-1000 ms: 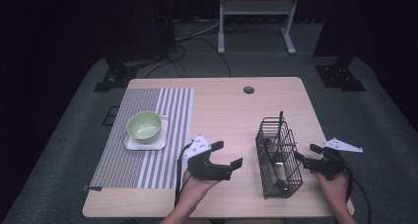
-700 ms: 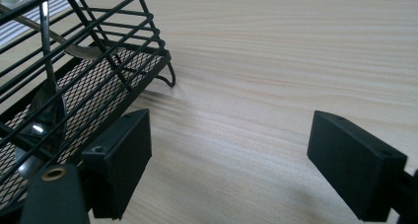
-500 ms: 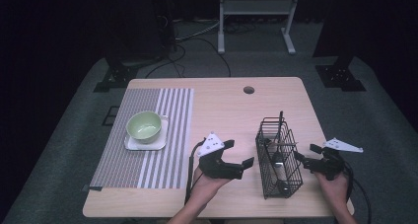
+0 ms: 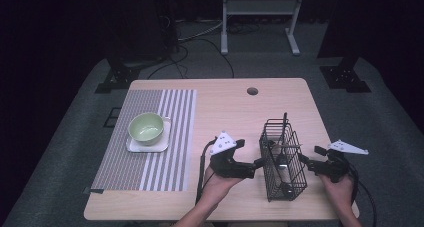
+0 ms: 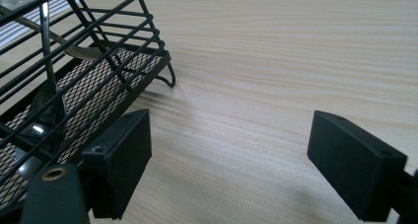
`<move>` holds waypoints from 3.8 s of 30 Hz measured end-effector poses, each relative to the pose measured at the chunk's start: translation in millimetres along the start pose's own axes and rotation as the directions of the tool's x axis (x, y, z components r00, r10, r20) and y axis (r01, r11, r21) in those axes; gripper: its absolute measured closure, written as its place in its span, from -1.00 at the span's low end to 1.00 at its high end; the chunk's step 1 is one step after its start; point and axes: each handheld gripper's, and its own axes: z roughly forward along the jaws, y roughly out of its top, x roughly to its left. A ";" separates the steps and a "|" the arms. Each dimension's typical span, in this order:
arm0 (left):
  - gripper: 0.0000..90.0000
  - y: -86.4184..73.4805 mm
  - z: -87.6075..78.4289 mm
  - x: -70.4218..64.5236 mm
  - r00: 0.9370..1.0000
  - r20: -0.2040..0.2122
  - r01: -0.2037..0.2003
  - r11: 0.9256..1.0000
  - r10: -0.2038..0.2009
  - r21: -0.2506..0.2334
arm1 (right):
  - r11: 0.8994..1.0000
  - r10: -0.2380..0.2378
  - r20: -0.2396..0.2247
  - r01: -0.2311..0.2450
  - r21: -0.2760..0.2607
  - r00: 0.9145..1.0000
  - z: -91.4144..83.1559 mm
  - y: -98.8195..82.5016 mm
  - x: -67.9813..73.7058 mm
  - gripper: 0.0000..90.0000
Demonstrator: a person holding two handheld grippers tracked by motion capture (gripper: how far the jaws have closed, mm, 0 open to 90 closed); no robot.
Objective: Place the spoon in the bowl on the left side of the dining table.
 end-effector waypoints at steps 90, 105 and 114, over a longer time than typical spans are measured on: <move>0.99 52.2 -2.5 -10.7 0.984 0.174 0.071 0.988 -0.047 -0.137 | 1.000 0.008 -0.007 -0.008 -0.004 1.000 0.1 0.1 -1.6 -0.64; 0.99 67.2 -19.3 -4.5 0.983 0.167 0.109 0.977 -0.079 -0.181 | 1.000 0.006 0.000 -0.006 0.000 1.000 0.6 0.3 -1.4 -0.64; 0.99 73.5 -28.3 -2.1 0.984 0.156 0.115 0.973 -0.084 -0.201 | 1.000 0.005 0.006 -0.005 0.001 1.000 0.8 0.3 -1.0 -0.64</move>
